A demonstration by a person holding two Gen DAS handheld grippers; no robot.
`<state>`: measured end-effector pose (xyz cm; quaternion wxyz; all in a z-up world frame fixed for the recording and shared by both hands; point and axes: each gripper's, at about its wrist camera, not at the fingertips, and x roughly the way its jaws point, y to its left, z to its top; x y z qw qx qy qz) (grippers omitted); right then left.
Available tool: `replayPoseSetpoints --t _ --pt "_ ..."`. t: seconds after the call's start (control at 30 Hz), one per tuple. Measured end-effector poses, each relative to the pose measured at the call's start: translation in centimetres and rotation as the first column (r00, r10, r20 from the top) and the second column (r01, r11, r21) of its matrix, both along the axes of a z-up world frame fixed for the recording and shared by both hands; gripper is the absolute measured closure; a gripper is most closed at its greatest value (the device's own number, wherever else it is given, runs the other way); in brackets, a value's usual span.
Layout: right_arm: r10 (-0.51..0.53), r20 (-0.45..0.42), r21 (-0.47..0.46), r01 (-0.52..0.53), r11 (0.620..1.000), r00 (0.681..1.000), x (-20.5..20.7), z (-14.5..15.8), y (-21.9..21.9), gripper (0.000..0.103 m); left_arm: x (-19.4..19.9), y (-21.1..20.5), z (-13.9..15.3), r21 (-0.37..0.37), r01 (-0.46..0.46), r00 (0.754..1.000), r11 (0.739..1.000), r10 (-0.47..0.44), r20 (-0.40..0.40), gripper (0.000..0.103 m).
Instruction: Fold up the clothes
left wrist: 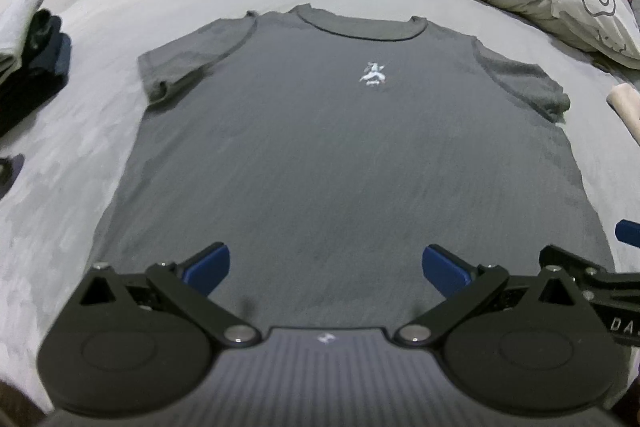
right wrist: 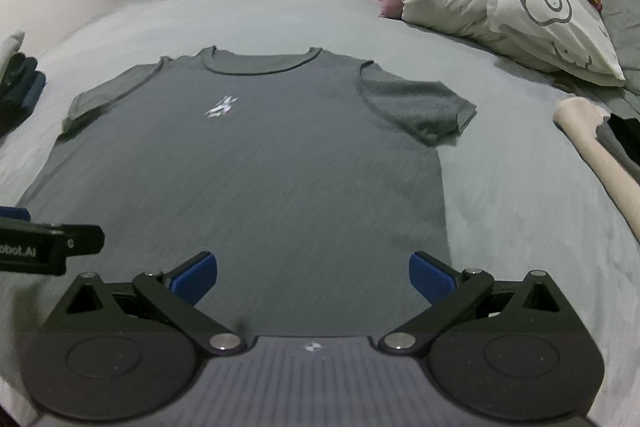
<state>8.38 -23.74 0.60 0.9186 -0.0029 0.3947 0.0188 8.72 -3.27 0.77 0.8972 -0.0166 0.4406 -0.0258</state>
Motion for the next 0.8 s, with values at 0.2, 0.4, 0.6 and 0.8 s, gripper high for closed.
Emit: replayPoseSetpoints --t 0.2,0.4,0.6,0.8 --pt "-0.001 -0.017 0.016 0.001 1.0 1.0 3.2 -0.2 -1.6 0.001 1.7 -1.2 0.8 0.005 0.011 1.0 1.0 -0.011 0.006 0.0" --pt "0.001 -0.028 0.002 -0.001 1.0 1.0 5.2 -0.8 -3.3 0.001 5.7 -4.3 0.9 0.035 0.031 1.0 0.999 -0.031 0.007 0.0" --pt "-0.021 -0.056 0.021 0.022 1.0 0.998 6.1 -1.8 -5.4 0.001 8.7 -6.0 0.5 0.051 0.04 0.999 0.998 -0.04 -0.005 0.0" --pt "-0.066 -0.093 0.078 0.074 0.994 0.993 6.6 -2.8 -7.9 0.001 12.5 -7.9 -0.2 0.016 0.05 0.999 0.999 -0.05 0.004 0.0"
